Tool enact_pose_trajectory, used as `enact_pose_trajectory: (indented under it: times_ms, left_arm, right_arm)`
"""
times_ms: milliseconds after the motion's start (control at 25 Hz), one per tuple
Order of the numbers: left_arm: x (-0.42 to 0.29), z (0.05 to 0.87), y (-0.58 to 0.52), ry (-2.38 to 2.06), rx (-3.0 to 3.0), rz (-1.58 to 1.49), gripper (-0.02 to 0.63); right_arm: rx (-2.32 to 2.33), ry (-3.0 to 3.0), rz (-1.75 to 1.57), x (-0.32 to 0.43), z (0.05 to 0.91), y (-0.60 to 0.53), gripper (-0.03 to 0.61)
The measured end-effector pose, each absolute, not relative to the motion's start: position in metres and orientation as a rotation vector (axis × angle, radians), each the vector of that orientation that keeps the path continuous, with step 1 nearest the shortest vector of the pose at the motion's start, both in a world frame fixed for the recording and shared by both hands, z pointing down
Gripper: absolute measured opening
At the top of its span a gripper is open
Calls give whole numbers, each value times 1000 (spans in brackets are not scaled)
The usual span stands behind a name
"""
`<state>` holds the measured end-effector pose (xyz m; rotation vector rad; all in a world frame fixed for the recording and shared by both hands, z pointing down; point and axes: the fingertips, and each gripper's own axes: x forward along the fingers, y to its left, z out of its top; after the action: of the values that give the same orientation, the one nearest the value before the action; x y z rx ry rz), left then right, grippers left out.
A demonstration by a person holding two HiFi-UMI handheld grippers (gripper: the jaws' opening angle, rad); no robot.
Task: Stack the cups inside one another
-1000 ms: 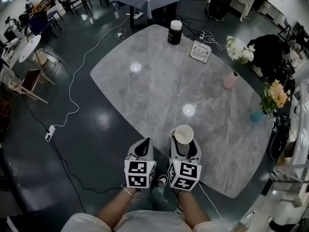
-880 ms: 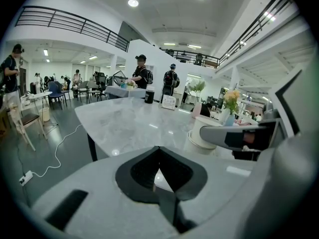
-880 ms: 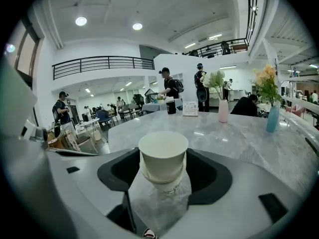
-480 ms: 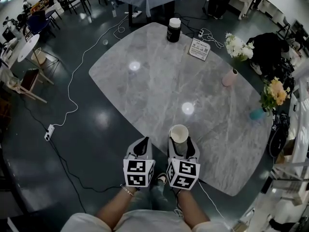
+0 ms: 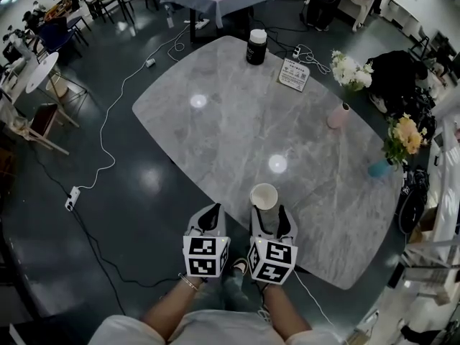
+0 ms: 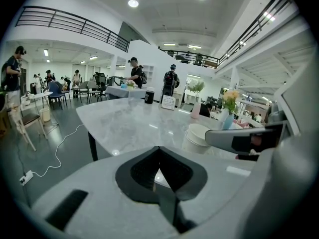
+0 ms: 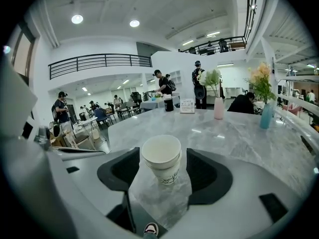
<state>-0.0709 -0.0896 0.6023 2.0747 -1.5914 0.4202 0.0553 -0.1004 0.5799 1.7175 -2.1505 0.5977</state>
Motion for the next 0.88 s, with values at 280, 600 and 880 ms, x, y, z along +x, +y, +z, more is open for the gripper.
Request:
enact_pose_trajectory:
  times_ms: [280,600,880]
  left_arm:
    - [-68,579,-93,-1608,2112,403,-3]
    - [-62,545,-102,-1622,2178,371,-3]
    - [-56,526,-110,-1626,2231,355,-3]
  right_arm:
    - [1837,-2149,551,76,549,-105,250]
    - [1907,-2201,500,91,513,-109,244]
    - [1949,-2202,446,105,495,-111,145]
